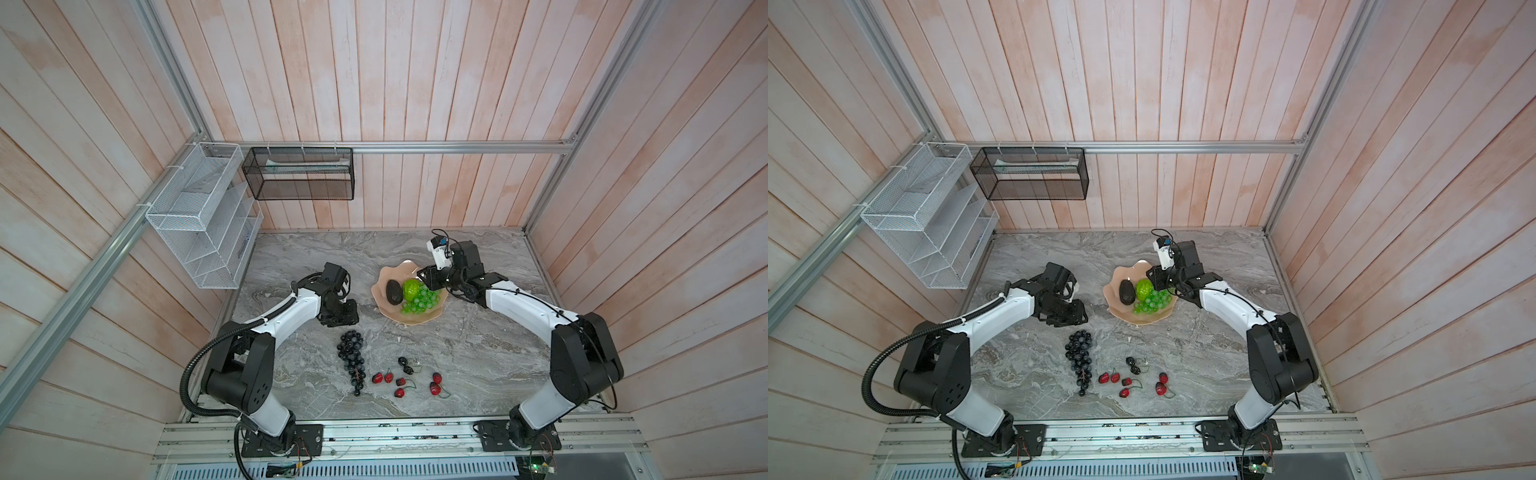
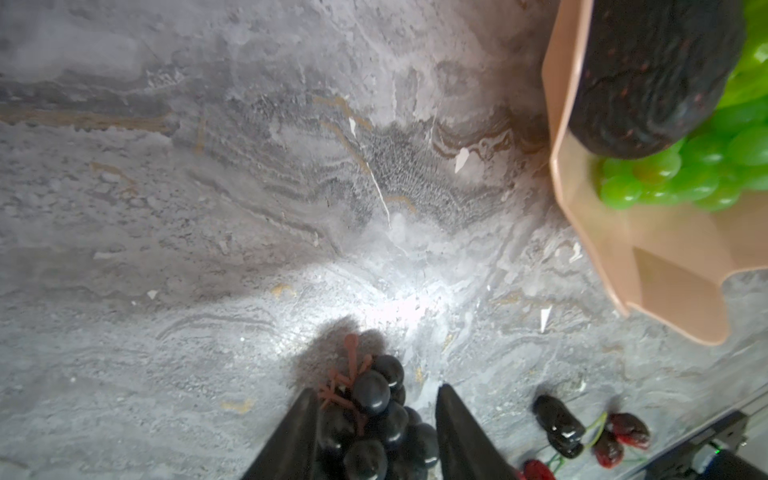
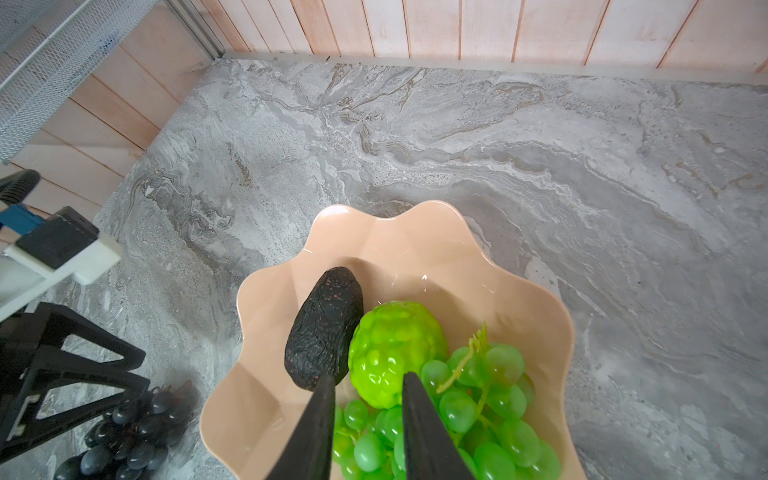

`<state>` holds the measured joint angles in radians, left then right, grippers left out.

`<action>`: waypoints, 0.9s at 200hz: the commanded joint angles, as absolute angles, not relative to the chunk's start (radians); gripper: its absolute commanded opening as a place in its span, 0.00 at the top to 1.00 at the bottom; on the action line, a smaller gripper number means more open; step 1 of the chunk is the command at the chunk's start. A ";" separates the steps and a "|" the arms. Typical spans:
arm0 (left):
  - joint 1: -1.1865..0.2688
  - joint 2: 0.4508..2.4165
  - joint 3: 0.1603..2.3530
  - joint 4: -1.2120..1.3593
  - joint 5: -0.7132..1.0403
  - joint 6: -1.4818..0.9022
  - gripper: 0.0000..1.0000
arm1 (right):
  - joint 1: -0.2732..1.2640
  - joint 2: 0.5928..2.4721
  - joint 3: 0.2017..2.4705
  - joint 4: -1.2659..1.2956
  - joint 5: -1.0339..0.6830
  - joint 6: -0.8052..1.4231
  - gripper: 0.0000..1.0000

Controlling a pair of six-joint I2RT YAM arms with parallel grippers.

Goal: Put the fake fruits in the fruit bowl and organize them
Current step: 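Lower the left gripper onto the dark grapes while the right gripper holds still, then close the left gripper on the dark grape stem and start lifting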

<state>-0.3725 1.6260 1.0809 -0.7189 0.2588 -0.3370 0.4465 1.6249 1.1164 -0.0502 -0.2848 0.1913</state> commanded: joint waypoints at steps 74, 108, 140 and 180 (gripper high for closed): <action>-0.426 1.794 1.171 -0.810 0.210 -0.268 0.56 | 0.450 1.624 1.074 -0.008 -0.281 0.189 0.72; -0.427 1.807 1.172 -0.816 0.199 -0.256 0.68 | 0.447 1.620 1.063 -0.002 -0.275 0.190 0.72; -0.427 1.788 1.171 -0.813 0.207 -0.266 0.81 | 0.446 1.613 1.059 0.004 -0.276 0.192 0.72; -0.427 1.742 1.144 -0.812 0.229 -0.277 0.95 | 0.445 1.600 1.053 0.012 -0.273 0.193 0.73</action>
<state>-0.4255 1.7943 1.1519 -0.7979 0.2173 -0.2741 0.4465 1.6249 1.0737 -0.0143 -0.2848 0.1909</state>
